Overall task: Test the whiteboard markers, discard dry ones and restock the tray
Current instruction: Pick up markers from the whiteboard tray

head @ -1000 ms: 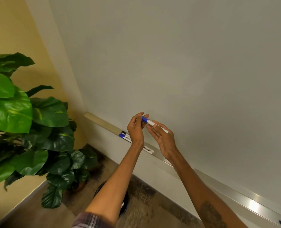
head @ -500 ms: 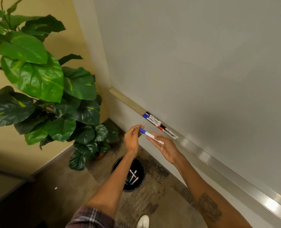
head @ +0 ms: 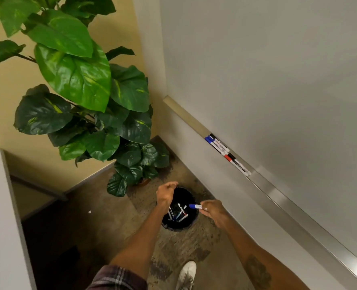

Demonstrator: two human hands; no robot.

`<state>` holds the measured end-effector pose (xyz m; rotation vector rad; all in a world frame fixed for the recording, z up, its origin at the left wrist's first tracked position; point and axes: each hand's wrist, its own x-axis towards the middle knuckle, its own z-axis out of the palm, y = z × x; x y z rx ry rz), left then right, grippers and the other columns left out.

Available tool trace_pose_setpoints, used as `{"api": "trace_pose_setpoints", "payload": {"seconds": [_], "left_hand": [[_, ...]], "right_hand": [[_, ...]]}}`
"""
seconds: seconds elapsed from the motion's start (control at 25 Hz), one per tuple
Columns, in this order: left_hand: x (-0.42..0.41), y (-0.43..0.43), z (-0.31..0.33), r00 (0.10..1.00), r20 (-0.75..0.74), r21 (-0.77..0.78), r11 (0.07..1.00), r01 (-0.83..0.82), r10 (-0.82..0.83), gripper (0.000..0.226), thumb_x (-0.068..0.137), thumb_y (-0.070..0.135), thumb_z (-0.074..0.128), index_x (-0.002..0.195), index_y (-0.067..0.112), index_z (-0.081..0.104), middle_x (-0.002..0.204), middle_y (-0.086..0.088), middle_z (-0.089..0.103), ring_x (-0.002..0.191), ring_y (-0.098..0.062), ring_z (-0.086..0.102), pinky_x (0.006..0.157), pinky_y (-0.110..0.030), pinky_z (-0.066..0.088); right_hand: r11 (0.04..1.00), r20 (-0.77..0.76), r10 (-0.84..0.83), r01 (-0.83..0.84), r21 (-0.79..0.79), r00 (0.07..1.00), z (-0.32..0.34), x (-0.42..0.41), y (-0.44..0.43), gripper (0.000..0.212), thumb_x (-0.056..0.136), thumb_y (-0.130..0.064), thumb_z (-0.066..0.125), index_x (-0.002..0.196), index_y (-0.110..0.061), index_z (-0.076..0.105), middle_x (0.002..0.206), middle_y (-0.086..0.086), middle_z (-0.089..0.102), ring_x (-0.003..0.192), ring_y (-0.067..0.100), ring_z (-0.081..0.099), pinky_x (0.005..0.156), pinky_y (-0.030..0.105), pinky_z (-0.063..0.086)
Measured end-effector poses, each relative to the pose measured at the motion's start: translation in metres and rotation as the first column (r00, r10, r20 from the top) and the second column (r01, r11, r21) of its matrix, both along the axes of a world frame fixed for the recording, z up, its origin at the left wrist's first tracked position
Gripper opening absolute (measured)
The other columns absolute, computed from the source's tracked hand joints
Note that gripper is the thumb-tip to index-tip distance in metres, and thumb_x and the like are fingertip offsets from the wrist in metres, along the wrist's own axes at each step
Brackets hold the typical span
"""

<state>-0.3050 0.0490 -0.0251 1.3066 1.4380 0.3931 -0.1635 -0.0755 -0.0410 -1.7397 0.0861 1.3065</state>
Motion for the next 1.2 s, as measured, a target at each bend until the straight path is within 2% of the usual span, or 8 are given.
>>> {"api": "trace_pose_setpoints", "payload": {"seconds": [0.08, 0.2, 0.28, 0.56, 0.76, 0.88, 1.0, 1.2], "left_hand": [[-0.006, 0.003, -0.010, 1.000, -0.004, -0.034, 0.999, -0.022, 0.022, 0.021, 0.097, 0.020, 0.058, 0.103, 0.018, 0.077, 0.113, 0.000, 0.073, 0.103, -0.012, 0.063, 0.102, -0.039, 0.051], [-0.006, 0.008, -0.015, 1.000, 0.005, -0.061, 0.998, -0.022, 0.023, 0.019, 0.096, 0.023, 0.058, 0.093, 0.026, 0.077, 0.106, 0.005, 0.073, 0.106, -0.015, 0.065, 0.101, -0.043, 0.052], [-0.002, 0.008, -0.013, 1.000, 0.021, -0.090, 0.996, -0.018, 0.020, 0.019, 0.097, 0.022, 0.058, 0.096, 0.024, 0.076, 0.104, 0.005, 0.072, 0.107, -0.015, 0.064, 0.102, -0.043, 0.051], [0.041, -0.018, 0.007, 0.995, 0.078, -0.096, 0.993, 0.066, -0.059, 0.021, 0.099, 0.018, 0.056, 0.108, 0.015, 0.074, 0.107, 0.004, 0.069, 0.105, -0.016, 0.063, 0.099, -0.038, 0.052], [0.094, -0.060, 0.018, 0.975, 0.105, -0.107, 0.973, 0.207, -0.195, 0.022, 0.097, 0.019, 0.056, 0.107, 0.016, 0.075, 0.113, -0.003, 0.073, 0.104, -0.019, 0.065, 0.079, -0.029, 0.052], [0.127, -0.093, 0.030, 0.943, 0.108, -0.085, 0.942, 0.325, -0.315, 0.024, 0.098, 0.020, 0.055, 0.111, 0.015, 0.075, 0.116, 0.000, 0.071, 0.105, -0.015, 0.063, 0.091, -0.030, 0.053], [0.158, -0.128, 0.041, 0.889, 0.091, -0.047, 0.889, 0.455, -0.449, 0.026, 0.099, 0.017, 0.052, 0.114, 0.016, 0.073, 0.121, 0.000, 0.069, 0.111, -0.019, 0.062, 0.102, -0.038, 0.051], [0.208, -0.203, 0.061, 0.756, 0.048, 0.017, 0.757, 0.653, -0.653, 0.027, 0.100, 0.017, 0.052, 0.118, 0.013, 0.072, 0.128, -0.003, 0.066, 0.121, -0.021, 0.058, 0.108, -0.043, 0.045]], "right_hand": [[0.998, -0.039, 0.061, -0.060, 0.018, 0.997, 0.008, -0.010, 0.015, 0.010, 0.092, 0.006, 0.058, 0.099, 0.005, 0.064, 0.114, 0.026, 0.059, 0.103, 0.036, 0.062, 0.088, 0.036, 0.052], [0.979, 0.018, 0.202, -0.203, 0.028, 0.979, 0.025, -0.011, 0.040, 0.041, 0.098, -0.015, 0.058, 0.137, -0.004, 0.050, 0.131, 0.017, 0.055, 0.104, 0.032, 0.061, 0.086, 0.036, 0.056], [0.968, 0.072, 0.251, -0.252, 0.007, 0.965, 0.035, -0.006, 0.045, 0.049, 0.099, -0.022, 0.058, 0.143, -0.008, 0.044, 0.139, 0.014, 0.051, 0.107, 0.035, 0.062, 0.086, 0.037, 0.058], [0.961, 0.219, 0.266, -0.277, 0.021, 0.939, 0.043, 0.026, 0.006, 0.031, 0.099, -0.021, 0.056, 0.125, -0.005, 0.060, 0.121, 0.013, 0.062, 0.098, 0.029, 0.069, 0.090, 0.038, 0.058], [0.971, 0.306, 0.228, -0.241, 0.005, 0.925, 0.051, 0.062, -0.047, 0.023, 0.096, -0.022, 0.059, 0.115, -0.011, 0.067, 0.118, 0.012, 0.068, 0.095, 0.024, 0.070, 0.086, 0.037, 0.059], [0.969, 0.397, 0.237, -0.245, -0.031, 0.887, 0.064, 0.084, -0.085, 0.017, 0.097, -0.020, 0.057, 0.109, -0.015, 0.069, 0.115, 0.007, 0.068, 0.099, 0.023, 0.066, 0.089, 0.035, 0.057], [0.954, 0.537, 0.292, -0.282, -0.103, 0.792, 0.073, 0.106, -0.126, 0.023, 0.097, -0.020, 0.056, 0.114, -0.014, 0.070, 0.118, 0.003, 0.067, 0.108, 0.021, 0.062, 0.096, 0.032, 0.050], [0.965, 0.626, 0.260, -0.203, -0.163, 0.735, 0.082, 0.143, -0.211, 0.027, 0.095, -0.021, 0.058, 0.119, -0.014, 0.069, 0.126, 0.003, 0.066, 0.117, 0.020, 0.060, 0.103, 0.031, 0.045]]}}
